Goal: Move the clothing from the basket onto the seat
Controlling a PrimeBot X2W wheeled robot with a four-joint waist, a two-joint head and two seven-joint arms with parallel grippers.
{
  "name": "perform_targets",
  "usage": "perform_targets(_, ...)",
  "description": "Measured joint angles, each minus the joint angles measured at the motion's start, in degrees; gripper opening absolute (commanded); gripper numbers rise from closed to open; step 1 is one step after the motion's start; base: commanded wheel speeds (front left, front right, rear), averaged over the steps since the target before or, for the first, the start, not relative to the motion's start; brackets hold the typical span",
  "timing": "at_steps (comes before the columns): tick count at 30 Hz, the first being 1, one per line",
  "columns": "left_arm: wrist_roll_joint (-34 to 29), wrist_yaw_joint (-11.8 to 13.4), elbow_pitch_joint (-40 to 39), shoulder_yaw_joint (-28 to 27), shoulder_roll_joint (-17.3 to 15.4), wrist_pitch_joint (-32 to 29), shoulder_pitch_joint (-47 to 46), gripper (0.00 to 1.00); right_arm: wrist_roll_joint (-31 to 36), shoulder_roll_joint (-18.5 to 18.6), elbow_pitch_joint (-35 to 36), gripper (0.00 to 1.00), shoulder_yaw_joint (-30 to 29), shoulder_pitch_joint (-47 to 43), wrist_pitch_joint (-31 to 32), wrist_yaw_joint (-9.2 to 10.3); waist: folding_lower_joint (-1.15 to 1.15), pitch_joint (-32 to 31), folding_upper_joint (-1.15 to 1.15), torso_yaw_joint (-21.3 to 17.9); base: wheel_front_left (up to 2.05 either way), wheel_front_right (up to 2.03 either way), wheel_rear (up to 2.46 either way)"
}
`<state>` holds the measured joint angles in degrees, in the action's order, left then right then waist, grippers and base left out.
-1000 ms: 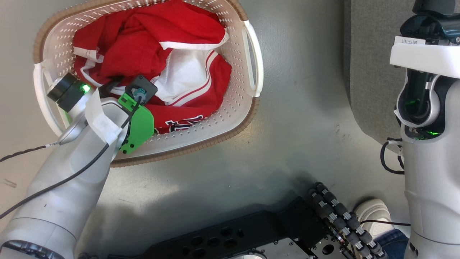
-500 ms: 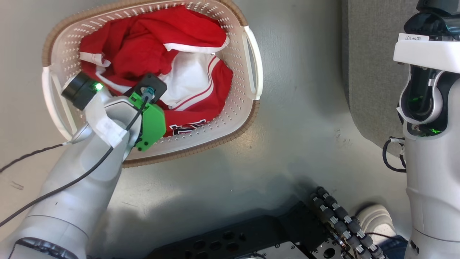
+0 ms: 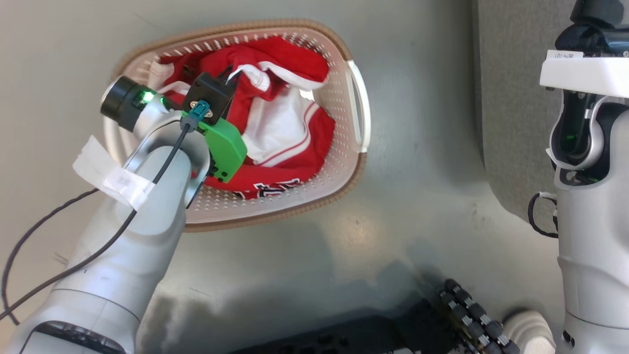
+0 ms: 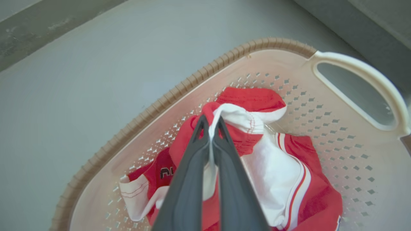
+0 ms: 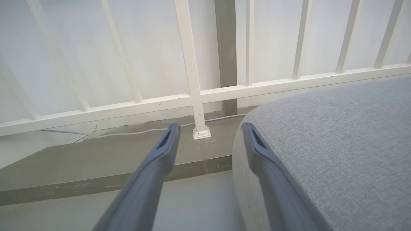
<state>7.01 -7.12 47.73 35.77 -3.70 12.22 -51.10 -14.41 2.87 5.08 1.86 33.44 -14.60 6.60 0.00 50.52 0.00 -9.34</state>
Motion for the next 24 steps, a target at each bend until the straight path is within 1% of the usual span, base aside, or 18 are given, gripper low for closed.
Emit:
perform_targets(2, 0.6, 0.0, -0.6, -0.3, 0.4, 0.9, 0.0, 0.00, 0.4, 0.0, -0.6, 1.00, -0.4, -0.3, 0.0, -0.04, 0.00, -1.2, 0.00, 0.5, 0.00, 0.00, 0.00)
perform_targets(6, 2.3, 0.0, -2.2, -0.3, 0.9, 1.0, 0.0, 0.00, 1.2, 0.0, -2.0, 1.00, -1.2, -1.8, 0.0, -0.75, 0.00, -3.8, 0.00, 1.7, 0.00, 0.00, 0.00)
perform_targets(24, 5.5, 0.0, -7.8, -1.9, 1.3, 1.7, -0.2, 0.00, 2.9, 0.0, -7.5, 1.00, -2.9, -8.3, 0.0, -3.35, 0.00, -17.7, 0.00, 6.8, 0.00, 0.00, 0.00)
